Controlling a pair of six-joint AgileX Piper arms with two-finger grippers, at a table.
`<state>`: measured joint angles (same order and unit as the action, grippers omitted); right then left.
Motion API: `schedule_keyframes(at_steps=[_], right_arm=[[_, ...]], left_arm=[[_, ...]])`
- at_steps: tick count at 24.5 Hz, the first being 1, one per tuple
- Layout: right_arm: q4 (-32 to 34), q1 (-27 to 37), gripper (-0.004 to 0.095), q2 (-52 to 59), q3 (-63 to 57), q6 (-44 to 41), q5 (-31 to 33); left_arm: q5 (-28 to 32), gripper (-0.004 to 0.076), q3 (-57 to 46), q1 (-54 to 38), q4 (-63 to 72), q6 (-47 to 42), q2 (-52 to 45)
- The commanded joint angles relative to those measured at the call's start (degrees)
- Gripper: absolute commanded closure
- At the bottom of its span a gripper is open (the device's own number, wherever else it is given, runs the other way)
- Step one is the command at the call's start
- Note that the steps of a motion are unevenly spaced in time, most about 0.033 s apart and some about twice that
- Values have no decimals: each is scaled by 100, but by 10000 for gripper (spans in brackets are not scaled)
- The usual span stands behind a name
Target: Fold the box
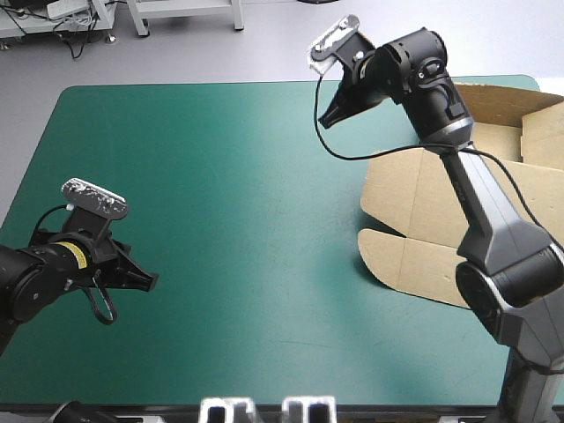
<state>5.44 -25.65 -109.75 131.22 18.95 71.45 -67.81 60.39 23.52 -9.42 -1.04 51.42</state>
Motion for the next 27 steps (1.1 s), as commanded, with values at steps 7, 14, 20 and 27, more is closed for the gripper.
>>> schedule_keyframes(at_steps=[7, 14, 20, 27], right_arm=[[62, 31, 932, 2493, -3237, -253, 58], [62, 31, 932, 4396, -5719, -721, -225], [49, 31, 932, 5793, -7440, -1260, -730], [-199, 31, 932, 6122, -7867, -1680, -772]], left_arm=[[277, 734, -10, 31, -139, -32, -45], [196, 734, -219, 31, -29, -16, -56], [85, 734, -219, 31, 176, -6, -223], [-158, 734, -886, 31, 443, 104, -847]])
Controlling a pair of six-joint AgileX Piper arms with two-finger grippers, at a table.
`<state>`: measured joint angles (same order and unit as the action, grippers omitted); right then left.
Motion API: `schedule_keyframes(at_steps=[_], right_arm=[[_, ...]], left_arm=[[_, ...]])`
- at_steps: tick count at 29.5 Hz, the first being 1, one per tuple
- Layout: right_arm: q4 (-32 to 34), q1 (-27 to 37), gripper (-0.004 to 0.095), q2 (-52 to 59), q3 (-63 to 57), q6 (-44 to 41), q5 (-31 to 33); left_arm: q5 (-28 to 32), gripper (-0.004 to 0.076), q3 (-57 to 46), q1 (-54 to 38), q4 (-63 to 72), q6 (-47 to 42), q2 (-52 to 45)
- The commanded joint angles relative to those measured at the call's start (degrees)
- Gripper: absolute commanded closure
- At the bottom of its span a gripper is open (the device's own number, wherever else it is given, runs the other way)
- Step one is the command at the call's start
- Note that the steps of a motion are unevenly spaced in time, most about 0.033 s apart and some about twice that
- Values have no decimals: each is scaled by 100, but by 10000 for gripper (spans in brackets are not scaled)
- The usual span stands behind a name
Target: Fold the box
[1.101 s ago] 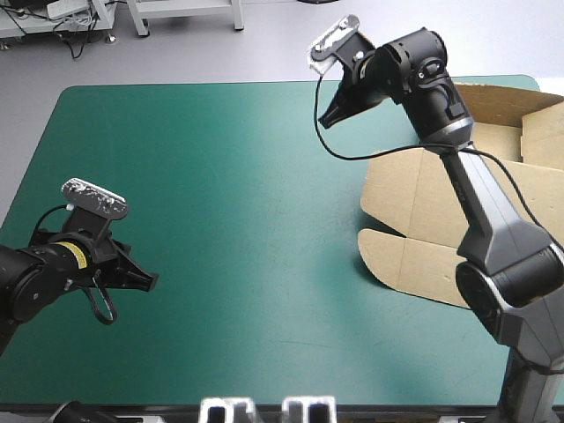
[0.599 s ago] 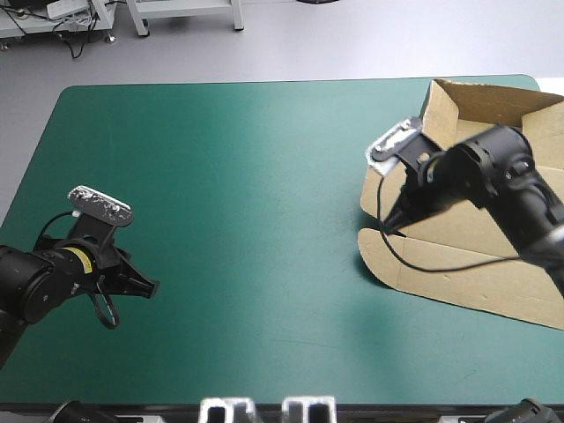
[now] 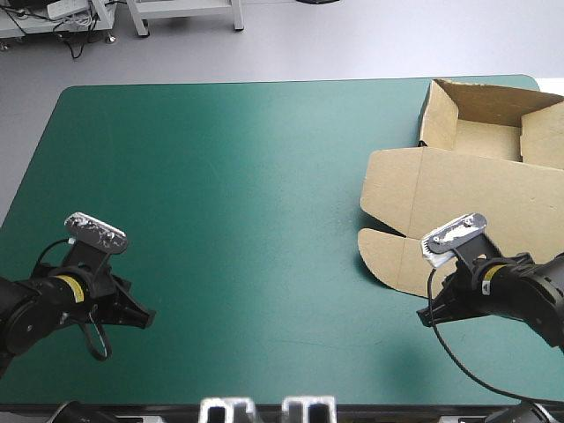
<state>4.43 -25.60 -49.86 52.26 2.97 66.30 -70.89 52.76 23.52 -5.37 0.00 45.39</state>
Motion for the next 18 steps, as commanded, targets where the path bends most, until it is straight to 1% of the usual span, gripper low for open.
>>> schedule_keyframes(at_steps=[1, 5, 7, 14, 18], right_arm=[[-111, 25, 932, 162, -49, -120, -352], [-69, 25, 932, 353, -277, -172, -835], [-69, 25, 932, 436, -317, -172, -942], [-69, 25, 932, 472, -327, -172, -646], [-55, 25, 932, 472, -327, -172, -595]], left_arm=[[169, 734, -280, 31, 38, 0, -366], [187, 734, -419, 31, 63, -135, -672], [226, 734, -419, 31, 63, -135, -747], [248, 734, -419, 31, 207, -110, -743], [248, 734, -419, 31, 195, -110, -743]])
